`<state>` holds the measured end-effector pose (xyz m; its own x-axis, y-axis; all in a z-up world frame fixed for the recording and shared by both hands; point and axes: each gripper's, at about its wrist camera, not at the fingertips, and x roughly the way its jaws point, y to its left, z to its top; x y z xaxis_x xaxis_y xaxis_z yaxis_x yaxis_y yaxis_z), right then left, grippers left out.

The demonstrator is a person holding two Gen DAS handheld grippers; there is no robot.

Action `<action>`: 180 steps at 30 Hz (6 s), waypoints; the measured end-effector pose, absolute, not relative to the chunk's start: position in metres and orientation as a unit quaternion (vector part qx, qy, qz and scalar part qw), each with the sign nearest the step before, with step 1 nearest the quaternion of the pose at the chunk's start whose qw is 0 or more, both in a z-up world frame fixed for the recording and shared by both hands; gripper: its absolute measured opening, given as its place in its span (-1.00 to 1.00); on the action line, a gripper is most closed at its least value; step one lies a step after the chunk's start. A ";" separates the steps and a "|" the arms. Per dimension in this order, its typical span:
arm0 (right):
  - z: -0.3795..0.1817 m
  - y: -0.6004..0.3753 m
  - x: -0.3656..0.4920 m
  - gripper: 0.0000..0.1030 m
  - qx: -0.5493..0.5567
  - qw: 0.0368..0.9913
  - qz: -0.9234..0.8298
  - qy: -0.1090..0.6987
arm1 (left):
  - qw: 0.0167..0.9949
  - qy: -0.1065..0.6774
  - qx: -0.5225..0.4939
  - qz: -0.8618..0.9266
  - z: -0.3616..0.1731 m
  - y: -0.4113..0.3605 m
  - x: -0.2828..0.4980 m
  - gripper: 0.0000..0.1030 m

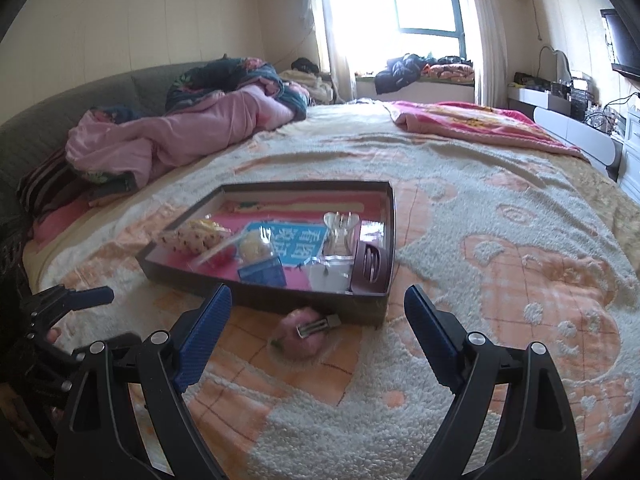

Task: Organize jewelry
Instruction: 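Withdraw both tools from the tray toward the pink fluffy clip and beaded tie, then grasp the pink fluffy clip with the right tool while the left grasps the beaded tie, then drop the beaded tie in the tray with left tool while right drops the pink clip, then withdraw both open tools away from the filled tray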

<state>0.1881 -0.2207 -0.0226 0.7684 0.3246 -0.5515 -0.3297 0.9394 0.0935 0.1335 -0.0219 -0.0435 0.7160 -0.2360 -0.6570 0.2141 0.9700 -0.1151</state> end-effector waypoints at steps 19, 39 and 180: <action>-0.077 -0.201 0.230 0.28 0.004 0.896 0.184 0.404 | 0.902 0.397 0.024 -0.167 -0.079 -0.054 0.122 -0.18; -0.044 -0.196 0.194 -0.43 0.005 0.906 0.227 0.357 | 0.920 0.354 -0.005 -0.169 -0.043 -0.031 0.121 -0.55; -0.042 -0.217 0.108 0.87 -0.014 0.982 0.077 0.170 | 0.969 0.233 -0.062 -0.060 -0.028 0.015 0.106 0.78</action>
<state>0.1076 -0.2168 -0.0418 0.9301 0.1469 -0.3365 -0.1561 0.9877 -0.0003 0.1058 0.0154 -0.0279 0.8838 -0.1459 -0.4446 0.0881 0.9850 -0.1482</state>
